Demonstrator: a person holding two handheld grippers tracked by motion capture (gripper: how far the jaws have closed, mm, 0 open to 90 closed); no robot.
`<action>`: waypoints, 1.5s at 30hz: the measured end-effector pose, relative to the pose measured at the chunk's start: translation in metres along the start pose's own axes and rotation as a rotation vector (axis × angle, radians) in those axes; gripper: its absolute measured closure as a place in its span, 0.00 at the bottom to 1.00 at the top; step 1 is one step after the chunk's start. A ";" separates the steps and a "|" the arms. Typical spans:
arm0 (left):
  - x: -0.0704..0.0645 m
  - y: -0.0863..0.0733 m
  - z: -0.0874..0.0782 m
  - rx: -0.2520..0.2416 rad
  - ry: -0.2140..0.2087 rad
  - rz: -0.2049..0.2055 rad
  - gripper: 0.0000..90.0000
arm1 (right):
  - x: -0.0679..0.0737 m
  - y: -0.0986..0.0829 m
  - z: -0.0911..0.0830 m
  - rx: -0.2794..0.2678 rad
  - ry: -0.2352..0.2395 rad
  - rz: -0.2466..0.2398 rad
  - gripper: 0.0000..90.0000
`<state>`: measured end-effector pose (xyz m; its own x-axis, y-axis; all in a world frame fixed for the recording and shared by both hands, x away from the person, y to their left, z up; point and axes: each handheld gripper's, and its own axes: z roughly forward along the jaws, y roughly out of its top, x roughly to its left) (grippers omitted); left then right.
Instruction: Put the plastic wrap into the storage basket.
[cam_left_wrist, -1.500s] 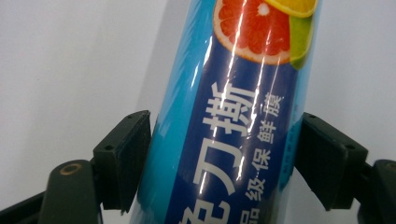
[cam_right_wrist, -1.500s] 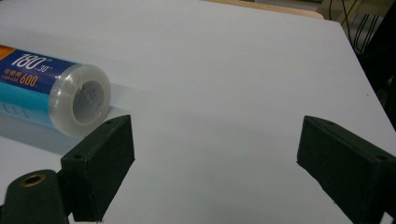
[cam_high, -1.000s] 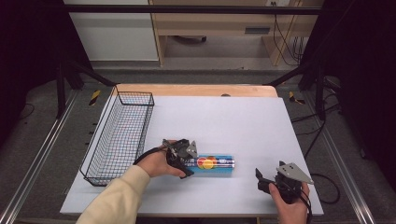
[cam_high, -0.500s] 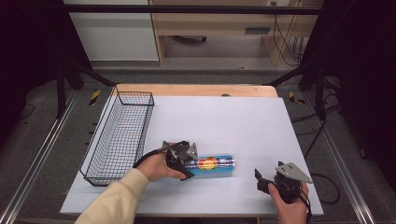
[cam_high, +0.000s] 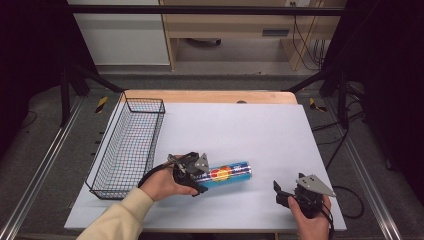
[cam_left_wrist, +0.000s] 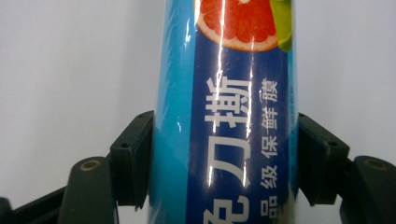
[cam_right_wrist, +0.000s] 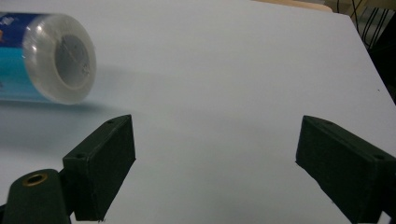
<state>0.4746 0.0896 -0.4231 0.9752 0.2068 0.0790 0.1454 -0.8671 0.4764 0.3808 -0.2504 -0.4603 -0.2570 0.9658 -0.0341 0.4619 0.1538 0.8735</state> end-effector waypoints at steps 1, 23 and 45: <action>-0.001 0.001 -0.003 -0.001 -0.002 0.005 0.35 | 0.000 0.000 0.000 0.000 0.000 0.000 0.13; -0.022 0.008 -0.060 -0.113 0.074 -0.047 0.35 | 0.009 0.004 -0.002 -0.007 0.010 -0.028 0.11; -0.020 -0.009 -0.113 -0.120 0.178 -0.186 0.36 | 0.012 0.006 -0.003 0.000 0.016 -0.049 0.13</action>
<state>0.4355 0.1441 -0.3300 0.8875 0.4427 0.1282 0.2876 -0.7493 0.5965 0.3778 -0.2388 -0.4542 -0.2928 0.9537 -0.0686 0.4484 0.2003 0.8711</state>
